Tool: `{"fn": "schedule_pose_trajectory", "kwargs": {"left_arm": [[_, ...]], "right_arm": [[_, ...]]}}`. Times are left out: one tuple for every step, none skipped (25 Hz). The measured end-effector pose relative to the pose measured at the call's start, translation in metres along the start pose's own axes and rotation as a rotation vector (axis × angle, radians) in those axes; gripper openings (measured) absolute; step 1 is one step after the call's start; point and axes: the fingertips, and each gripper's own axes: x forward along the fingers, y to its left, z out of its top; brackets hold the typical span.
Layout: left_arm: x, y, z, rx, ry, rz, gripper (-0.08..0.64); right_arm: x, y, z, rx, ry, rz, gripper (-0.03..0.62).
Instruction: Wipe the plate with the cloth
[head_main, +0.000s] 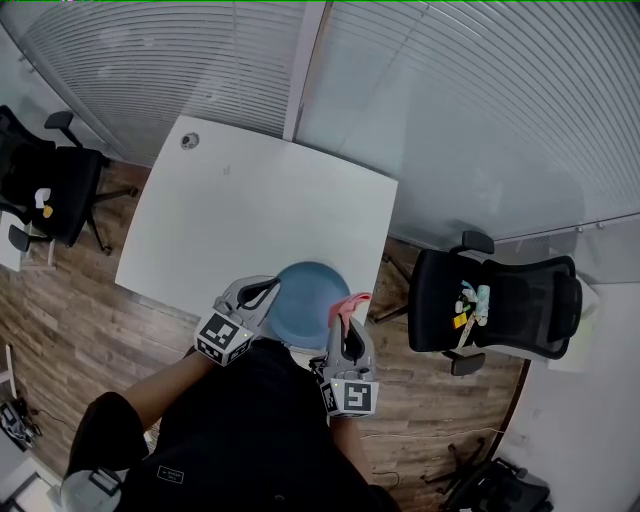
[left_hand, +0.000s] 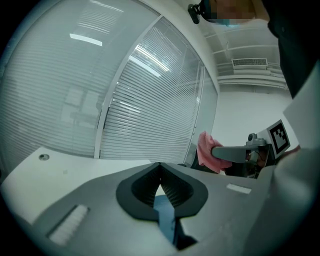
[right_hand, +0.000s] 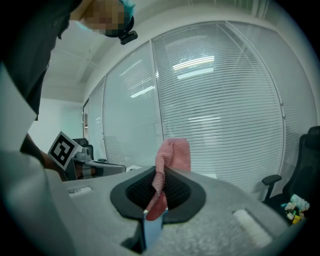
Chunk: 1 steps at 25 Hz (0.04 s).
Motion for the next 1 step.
{"fn": "schedule_pose_trajectory", "kwargs": {"left_arm": [[-0.0002,0.0006,-0.0005,-0.003,0.002,-0.001,0.0]], "right_arm": [[0.0002,0.0003,-0.0003,-0.001,0.001,0.0,0.025]]}}
